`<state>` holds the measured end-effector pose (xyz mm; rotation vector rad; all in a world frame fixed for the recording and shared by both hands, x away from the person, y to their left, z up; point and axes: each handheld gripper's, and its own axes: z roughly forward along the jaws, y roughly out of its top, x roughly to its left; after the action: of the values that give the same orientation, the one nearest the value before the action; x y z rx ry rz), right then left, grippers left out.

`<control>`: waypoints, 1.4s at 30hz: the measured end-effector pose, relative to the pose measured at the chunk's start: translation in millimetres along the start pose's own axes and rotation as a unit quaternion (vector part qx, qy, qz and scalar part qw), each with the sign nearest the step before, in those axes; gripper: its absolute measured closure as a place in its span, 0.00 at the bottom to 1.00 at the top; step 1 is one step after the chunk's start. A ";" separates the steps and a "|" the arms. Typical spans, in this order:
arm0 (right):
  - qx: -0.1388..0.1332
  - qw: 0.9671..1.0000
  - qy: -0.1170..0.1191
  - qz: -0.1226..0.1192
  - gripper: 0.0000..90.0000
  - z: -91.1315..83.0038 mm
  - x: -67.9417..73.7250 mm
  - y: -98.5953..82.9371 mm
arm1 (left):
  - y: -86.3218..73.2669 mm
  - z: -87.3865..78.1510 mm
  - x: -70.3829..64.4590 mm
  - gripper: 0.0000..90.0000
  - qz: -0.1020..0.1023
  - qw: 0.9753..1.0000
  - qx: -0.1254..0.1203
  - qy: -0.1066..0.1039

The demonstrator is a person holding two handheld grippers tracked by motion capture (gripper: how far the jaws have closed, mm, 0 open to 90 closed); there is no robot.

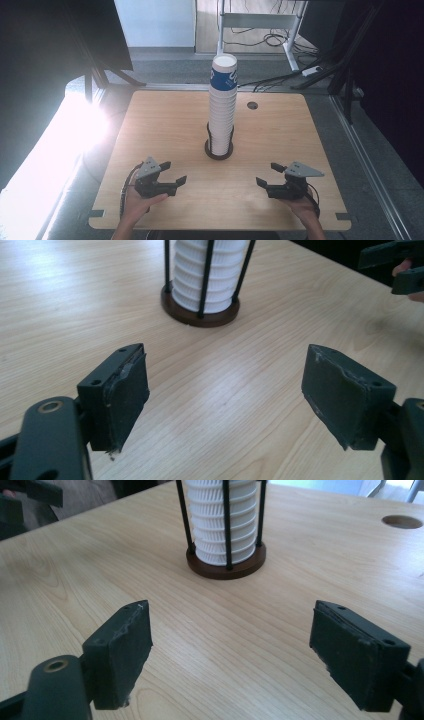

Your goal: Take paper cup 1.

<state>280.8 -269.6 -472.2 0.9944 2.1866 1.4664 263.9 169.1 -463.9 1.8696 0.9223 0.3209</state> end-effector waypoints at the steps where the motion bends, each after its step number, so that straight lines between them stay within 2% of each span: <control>1: -0.004 1.000 0.005 0.004 0.21 -2.3 -2.3 -0.7 | -0.2 0.8 -0.7 0.21 0.001 1.000 0.002 -0.002; 5: -0.005 1.000 0.004 0.007 0.22 -6.5 -7.8 -2.2 | -2.9 2.9 -2.4 0.21 -0.001 1.000 0.006 -0.001; 7: -0.007 1.000 0.001 0.007 0.22 -7.8 -7.6 -3.2 | -2.0 2.7 -3.0 0.21 -0.004 1.000 0.003 -0.003; 10: -0.010 1.000 0.001 0.004 0.23 -9.0 -7.0 -1.4 | 2.4 -0.1 -6.0 0.20 0.005 1.000 -0.002 -0.004; 14: -0.013 1.000 -0.001 -0.001 0.23 -10.3 -3.2 -1.1 | 3.9 -2.2 -7.4 0.19 -0.001 1.000 -0.012 -0.011; 22: -0.004 1.000 -0.002 -0.006 0.25 -4.4 -3.8 -3.3 | 12.0 2.9 -0.6 0.17 -0.011 1.000 -0.018 -0.010; 27: 0.006 1.000 -0.003 -0.012 0.26 -3.8 -1.0 -5.8 | 22.4 11.7 -0.6 0.17 -0.008 1.000 -0.018 -0.001; 30: 0.007 1.000 -0.001 -0.017 0.27 -4.1 1.3 -5.8 | 26.9 19.4 0.1 0.17 -0.013 1.000 -0.019 -0.004; 34: 0.009 1.000 -0.004 -0.016 0.27 -2.9 0.6 -6.8 | 34.0 33.0 1.3 0.16 -0.007 1.000 -0.014 0.006; 39: 0.014 1.000 -0.005 -0.015 0.28 -1.0 0.4 -9.2 | 40.4 50.0 8.7 0.16 -0.011 1.000 -0.008 -0.008; 42: 0.019 1.000 -0.006 -0.017 0.28 1.1 0.8 -10.4 | 45.2 60.6 12.2 0.16 -0.005 1.000 -0.005 -0.005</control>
<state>277.2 -270.6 -482.0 0.9714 2.2200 1.4040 327.8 127.7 -456.0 1.8555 0.9203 0.3098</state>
